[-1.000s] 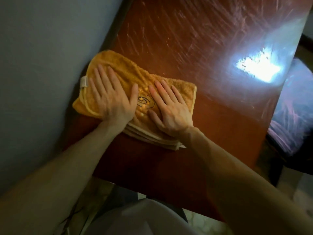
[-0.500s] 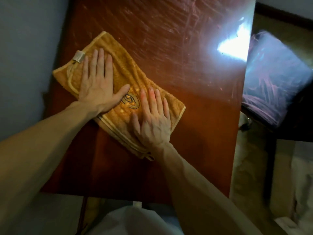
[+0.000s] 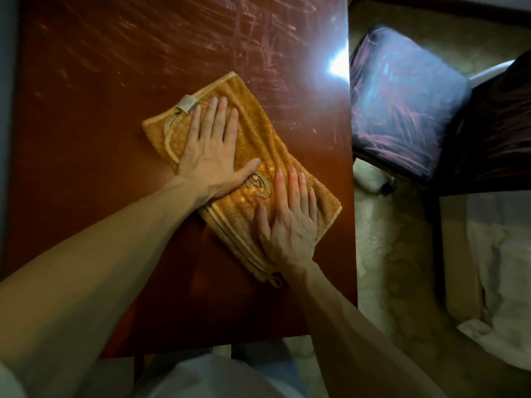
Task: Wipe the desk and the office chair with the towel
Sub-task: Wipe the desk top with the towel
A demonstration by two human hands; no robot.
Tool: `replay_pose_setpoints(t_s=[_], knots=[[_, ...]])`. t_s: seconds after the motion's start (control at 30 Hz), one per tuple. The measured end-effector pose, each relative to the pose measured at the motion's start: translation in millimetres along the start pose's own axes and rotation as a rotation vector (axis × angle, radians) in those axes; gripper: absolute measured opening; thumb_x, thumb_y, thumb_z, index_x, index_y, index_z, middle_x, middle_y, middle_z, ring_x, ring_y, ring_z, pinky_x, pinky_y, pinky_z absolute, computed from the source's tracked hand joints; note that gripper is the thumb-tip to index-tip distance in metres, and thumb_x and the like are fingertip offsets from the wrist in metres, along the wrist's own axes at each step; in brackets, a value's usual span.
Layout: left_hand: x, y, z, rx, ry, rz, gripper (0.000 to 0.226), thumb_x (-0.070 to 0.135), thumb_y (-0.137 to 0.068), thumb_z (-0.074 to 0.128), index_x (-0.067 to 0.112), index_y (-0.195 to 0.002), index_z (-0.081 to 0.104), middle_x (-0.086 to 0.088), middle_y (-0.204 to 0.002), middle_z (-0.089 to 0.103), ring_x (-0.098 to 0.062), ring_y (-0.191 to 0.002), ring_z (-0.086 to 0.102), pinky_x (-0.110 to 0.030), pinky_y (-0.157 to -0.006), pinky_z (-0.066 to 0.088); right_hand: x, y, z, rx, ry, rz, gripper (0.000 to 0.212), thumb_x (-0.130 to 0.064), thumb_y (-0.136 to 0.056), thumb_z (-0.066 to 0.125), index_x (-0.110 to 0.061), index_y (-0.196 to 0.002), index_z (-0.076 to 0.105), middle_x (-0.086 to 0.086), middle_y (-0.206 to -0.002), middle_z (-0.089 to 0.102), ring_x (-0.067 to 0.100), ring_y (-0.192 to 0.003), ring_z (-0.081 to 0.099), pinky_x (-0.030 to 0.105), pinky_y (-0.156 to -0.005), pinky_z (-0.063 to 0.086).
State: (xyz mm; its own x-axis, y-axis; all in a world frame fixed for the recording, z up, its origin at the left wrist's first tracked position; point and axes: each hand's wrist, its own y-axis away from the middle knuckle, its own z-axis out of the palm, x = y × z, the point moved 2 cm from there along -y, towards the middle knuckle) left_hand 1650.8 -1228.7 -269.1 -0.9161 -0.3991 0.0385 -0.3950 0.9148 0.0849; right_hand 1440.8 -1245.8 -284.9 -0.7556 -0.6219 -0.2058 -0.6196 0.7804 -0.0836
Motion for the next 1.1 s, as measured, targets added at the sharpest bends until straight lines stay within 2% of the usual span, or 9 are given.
replay_pose_setpoints(t_s=[0.33, 0.47, 0.6, 0.67, 0.77, 0.87, 0.93, 1.0, 1.1], knots=[[83.7, -25.4, 7.9, 0.001, 0.029, 0.066, 0.106, 0.080, -0.092, 0.013, 0.001, -0.163, 0.009, -0.025, -0.170, 0.000, -0.037, -0.159, -0.006, -0.059, -0.127, 0.002, 73.2, 13.9, -18.3, 0.006, 0.034, 0.080, 0.069, -0.052, -0.105, 0.038, -0.020, -0.165, 0.024, 0.007, -0.171, 0.023, 0.020, -0.160, 0.012, 0.046, -0.129, 0.015], [96.8, -33.8, 11.0, 0.000, 0.025, 0.094, 0.106, 0.080, -0.093, 0.012, 0.001, -0.163, 0.009, -0.026, -0.170, -0.001, -0.037, -0.159, -0.007, -0.059, -0.127, 0.001, 87.1, 13.2, -21.7, 0.023, 0.042, 0.083, 0.068, -0.051, -0.104, 0.041, -0.018, -0.163, 0.030, 0.008, -0.169, 0.028, 0.021, -0.159, 0.018, 0.044, -0.129, 0.016], [94.5, -38.3, 2.0, -0.081, 0.029, 0.166, 0.107, 0.082, -0.093, 0.009, 0.002, -0.163, 0.001, -0.025, -0.170, -0.010, -0.036, -0.158, -0.014, -0.058, -0.126, -0.006, 86.7, 7.7, -28.8, -0.039, 0.069, 0.079, 0.068, -0.051, -0.105, 0.037, -0.017, -0.163, 0.028, 0.011, -0.170, 0.024, 0.023, -0.160, 0.014, 0.048, -0.129, 0.017], [81.6, -43.9, -8.4, -0.073, -0.005, 0.282, 0.103, 0.079, -0.095, 0.013, 0.001, -0.163, 0.009, -0.024, -0.170, -0.007, -0.035, -0.159, -0.011, -0.059, -0.126, -0.004, 75.5, 13.6, -33.2, -0.050, 0.105, 0.199, 0.069, -0.049, -0.103, 0.040, -0.016, -0.163, 0.028, 0.015, -0.170, 0.021, 0.028, -0.160, 0.014, 0.050, -0.128, 0.016], [58.9, -64.1, -21.1, 0.057, -0.052, 0.520, 0.090, 0.069, -0.098, 0.027, 0.000, -0.156, 0.034, -0.025, -0.170, 0.006, -0.035, -0.159, 0.004, -0.056, -0.128, 0.005, 40.8, 27.8, -36.1, -0.001, 0.043, 0.547, 0.072, -0.044, -0.101, 0.044, -0.009, -0.163, 0.027, 0.022, -0.169, 0.019, 0.034, -0.159, 0.015, 0.050, -0.128, 0.015], [49.8, -85.7, -20.9, 0.087, -0.101, 0.695, 0.086, 0.067, -0.099, 0.029, 0.001, -0.154, 0.034, -0.021, -0.171, 0.007, -0.033, -0.160, 0.004, -0.052, -0.129, 0.008, 16.2, 27.8, -30.2, -0.001, -0.063, 0.756, 0.078, -0.049, -0.102, 0.038, -0.005, -0.163, 0.019, 0.022, -0.171, 0.012, 0.034, -0.160, 0.005, 0.051, -0.130, 0.007], [49.1, -92.1, -15.1, 0.090, -0.098, 0.749, 0.088, 0.066, -0.100, 0.029, 0.004, -0.161, 0.021, -0.018, -0.172, 0.006, -0.030, -0.160, 0.002, -0.050, -0.129, 0.009, 18.2, 16.3, -24.3, -0.041, -0.087, 0.805, 0.080, -0.054, -0.101, 0.028, -0.007, -0.165, 0.013, 0.021, -0.172, 0.006, 0.033, -0.160, -0.002, 0.053, -0.129, 0.003], [47.2, -95.5, -8.0, 0.054, -0.065, 0.783, 0.085, 0.065, -0.101, 0.028, 0.011, -0.165, 0.010, -0.013, -0.173, 0.008, -0.026, -0.160, 0.004, -0.048, -0.130, 0.009, 26.3, 5.6, -18.1, -0.070, -0.035, 0.806, 0.082, -0.056, -0.101, 0.027, -0.008, -0.165, 0.010, 0.021, -0.172, 0.005, 0.033, -0.160, -0.002, 0.055, -0.129, 0.002], [40.5, -94.7, -3.2, 0.018, -0.058, 0.759, 0.079, 0.065, -0.103, 0.024, 0.020, -0.166, 0.010, -0.010, -0.173, 0.011, -0.024, -0.160, 0.006, -0.048, -0.130, 0.009, 37.1, -5.7, -14.9, -0.039, 0.049, 0.701, 0.083, -0.055, -0.100, 0.034, -0.005, -0.164, 0.015, 0.025, -0.170, 0.013, 0.037, -0.159, 0.007, 0.057, -0.128, 0.008]])
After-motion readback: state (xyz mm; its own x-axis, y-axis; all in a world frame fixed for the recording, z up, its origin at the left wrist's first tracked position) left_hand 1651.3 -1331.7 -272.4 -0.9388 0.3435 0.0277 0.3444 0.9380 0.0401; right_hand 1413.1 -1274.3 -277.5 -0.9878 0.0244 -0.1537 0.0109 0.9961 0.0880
